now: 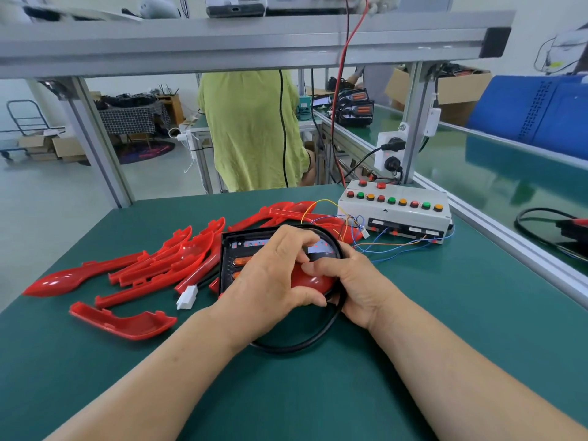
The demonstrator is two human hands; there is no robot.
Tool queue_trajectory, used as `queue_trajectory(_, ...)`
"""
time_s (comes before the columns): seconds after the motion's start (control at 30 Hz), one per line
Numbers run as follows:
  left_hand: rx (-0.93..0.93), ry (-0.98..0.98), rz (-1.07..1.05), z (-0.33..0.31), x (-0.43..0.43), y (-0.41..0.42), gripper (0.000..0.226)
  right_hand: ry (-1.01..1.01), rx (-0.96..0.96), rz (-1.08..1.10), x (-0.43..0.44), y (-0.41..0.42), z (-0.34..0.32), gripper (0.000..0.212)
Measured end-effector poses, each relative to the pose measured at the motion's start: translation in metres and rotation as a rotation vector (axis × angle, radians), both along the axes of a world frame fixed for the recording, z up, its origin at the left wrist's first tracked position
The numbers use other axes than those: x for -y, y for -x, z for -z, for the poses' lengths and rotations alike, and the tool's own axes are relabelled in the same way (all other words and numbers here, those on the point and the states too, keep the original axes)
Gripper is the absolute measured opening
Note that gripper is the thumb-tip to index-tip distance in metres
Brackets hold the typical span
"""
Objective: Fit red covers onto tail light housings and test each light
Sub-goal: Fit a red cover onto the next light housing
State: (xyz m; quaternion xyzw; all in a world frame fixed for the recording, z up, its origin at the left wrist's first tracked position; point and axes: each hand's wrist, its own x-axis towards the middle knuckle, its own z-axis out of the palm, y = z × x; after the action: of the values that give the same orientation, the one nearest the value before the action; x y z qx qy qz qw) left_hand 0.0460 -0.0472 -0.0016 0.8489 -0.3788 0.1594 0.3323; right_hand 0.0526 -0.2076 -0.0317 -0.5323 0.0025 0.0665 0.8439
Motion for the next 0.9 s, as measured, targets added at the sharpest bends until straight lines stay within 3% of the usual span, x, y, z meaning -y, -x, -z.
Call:
queue_trajectory(0.1, 0.06, 0.059, -0.035, -0.009, -0.009, -0.001, 0.064, -0.018, -0.027, 0.019, 0.0, 0.0, -0.002, 0.054)
queue_trajectory(0.2, 0.038, 0.244, -0.263, -0.022, -0.03, -0.005, 0.036, -0.045, -0.05, 0.033, 0.005, -0.001, -0.007, 0.061)
queue_trajectory(0.27, -0.123, 0.265, -0.452, -0.029, -0.05, -0.01, 0.026, -0.064, -0.055, 0.037, 0.009, -0.001, -0.009, 0.06)
queue_trajectory(0.33, -0.379, 0.203, -0.524, -0.033, -0.069, -0.012, 0.035, -0.073, -0.051, 0.029, 0.011, -0.002, -0.009, 0.059)
queue_trajectory(0.4, -0.615, 0.14, -0.482, -0.035, -0.081, -0.013, 0.057, -0.074, -0.042, 0.022, 0.012, -0.001, -0.011, 0.064)
queue_trajectory(0.47, -0.78, 0.102, -0.366, -0.036, -0.085, -0.013, 0.065, -0.077, -0.039, 0.023, 0.013, -0.001, -0.011, 0.072)
queue_trajectory(0.6, -1.016, 0.153, -0.161, -0.029, -0.083, -0.014, 0.054, -0.082, -0.048, 0.019, 0.015, 0.0, -0.011, 0.071)
queue_trajectory(0.9, -1.282, 0.403, -0.126, -0.016, -0.076, -0.021, 0.047, -0.093, -0.063, 0.01, 0.014, -0.001, -0.011, 0.058)
